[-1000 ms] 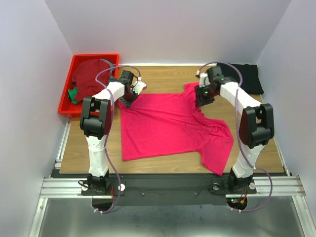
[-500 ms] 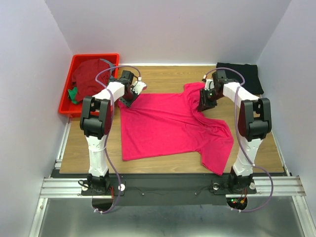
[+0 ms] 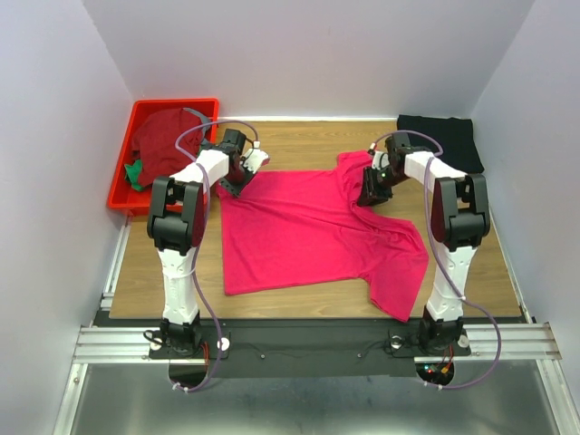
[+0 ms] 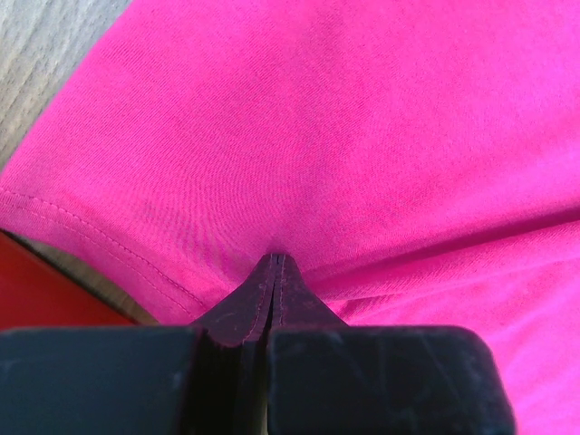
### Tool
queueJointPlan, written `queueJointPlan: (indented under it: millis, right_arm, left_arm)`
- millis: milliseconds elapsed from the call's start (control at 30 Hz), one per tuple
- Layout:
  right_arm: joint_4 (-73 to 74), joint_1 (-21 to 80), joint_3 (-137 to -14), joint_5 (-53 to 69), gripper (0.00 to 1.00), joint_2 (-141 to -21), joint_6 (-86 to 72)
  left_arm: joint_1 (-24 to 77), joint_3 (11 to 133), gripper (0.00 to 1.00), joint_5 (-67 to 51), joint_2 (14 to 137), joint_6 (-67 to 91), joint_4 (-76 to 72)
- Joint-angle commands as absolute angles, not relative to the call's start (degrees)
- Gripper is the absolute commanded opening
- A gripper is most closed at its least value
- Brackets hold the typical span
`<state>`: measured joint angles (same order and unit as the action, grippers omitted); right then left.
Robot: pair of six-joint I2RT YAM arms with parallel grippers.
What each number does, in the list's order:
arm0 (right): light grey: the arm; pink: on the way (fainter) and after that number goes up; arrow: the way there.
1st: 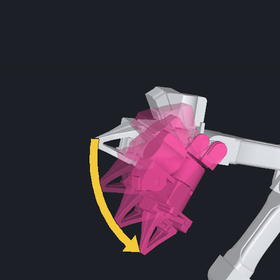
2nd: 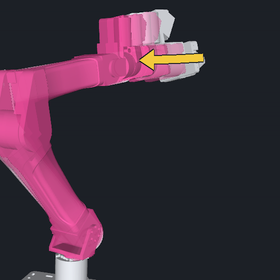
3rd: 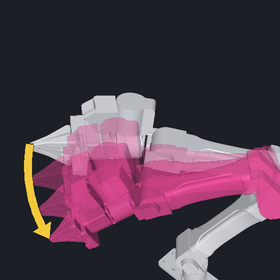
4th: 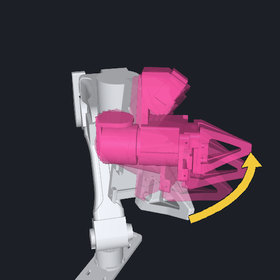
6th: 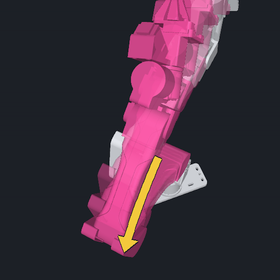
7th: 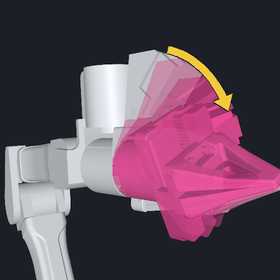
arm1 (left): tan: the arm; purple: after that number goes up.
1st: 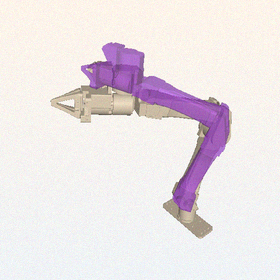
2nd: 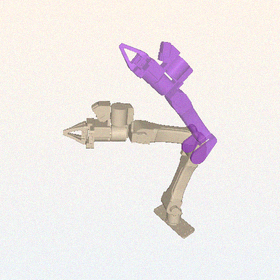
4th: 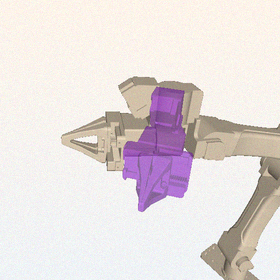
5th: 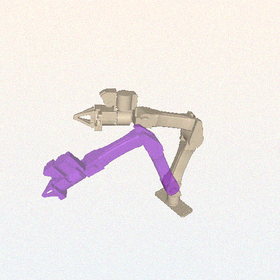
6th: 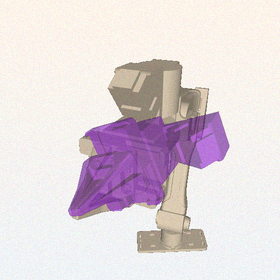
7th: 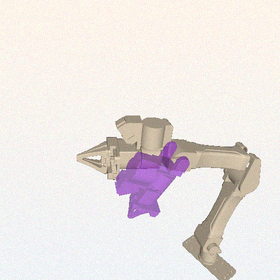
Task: Fold and stack the t-shirts
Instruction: Flatten the tshirt out
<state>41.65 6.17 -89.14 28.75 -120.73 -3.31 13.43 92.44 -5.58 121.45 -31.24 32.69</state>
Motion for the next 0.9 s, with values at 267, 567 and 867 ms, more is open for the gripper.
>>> queueJointPlan:
  millis: [267, 567, 867]
  right_arm:
    - [41.3, 5.4, -91.1, 34.1, 0.37, -118.2, -4.1]
    - [41.8, 5.2, -89.7, 25.1, 0.36, -110.6, -1.8]
    - [43.5, 5.6, -87.6, 31.0, 0.32, -112.1, -1.1]
  left_arm:
    - [13.4, 92.7, 0.02, -4.4, 124.4, -31.4, 35.5]
    - [13.4, 93.1, 0.02, -4.5, 124.6, -31.3, 35.8]
    - [13.4, 93.4, 0.02, -4.8, 124.7, -31.2, 35.9]
